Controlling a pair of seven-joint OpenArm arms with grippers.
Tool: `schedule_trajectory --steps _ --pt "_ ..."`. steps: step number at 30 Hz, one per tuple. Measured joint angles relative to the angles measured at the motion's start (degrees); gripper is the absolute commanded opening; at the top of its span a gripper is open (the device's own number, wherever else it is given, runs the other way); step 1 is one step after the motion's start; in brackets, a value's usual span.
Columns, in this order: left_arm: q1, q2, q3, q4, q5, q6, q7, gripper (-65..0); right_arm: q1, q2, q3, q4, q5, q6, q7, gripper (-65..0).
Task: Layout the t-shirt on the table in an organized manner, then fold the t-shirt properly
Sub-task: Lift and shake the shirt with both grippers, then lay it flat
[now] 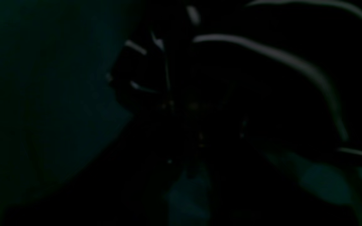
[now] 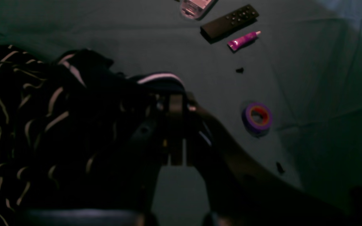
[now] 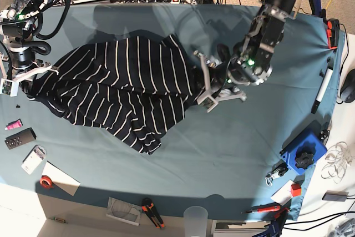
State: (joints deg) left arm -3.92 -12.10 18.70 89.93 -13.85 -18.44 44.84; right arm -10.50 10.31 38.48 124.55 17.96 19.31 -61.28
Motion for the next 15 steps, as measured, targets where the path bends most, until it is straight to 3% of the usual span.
schedule_trajectory --steps 4,8,11,15 --pt "-0.5 0.6 -0.3 0.7 1.9 6.2 1.2 -65.0 0.0 0.0 0.0 0.0 0.1 0.0 1.1 -65.0" --pt "-2.4 0.7 -7.4 2.9 4.2 7.6 7.8 -65.0 0.0 0.0 -0.1 0.0 2.5 1.2 1.5 -65.0" --pt "-5.7 -0.3 -15.6 6.3 0.7 5.7 9.0 -65.0 0.0 -0.2 -1.1 -1.7 4.9 1.7 4.5 -65.0" --pt "-10.7 -0.5 -24.7 8.3 -8.6 1.1 10.1 -65.0 2.7 -0.1 -3.6 -7.8 6.4 2.9 4.5 -65.0"
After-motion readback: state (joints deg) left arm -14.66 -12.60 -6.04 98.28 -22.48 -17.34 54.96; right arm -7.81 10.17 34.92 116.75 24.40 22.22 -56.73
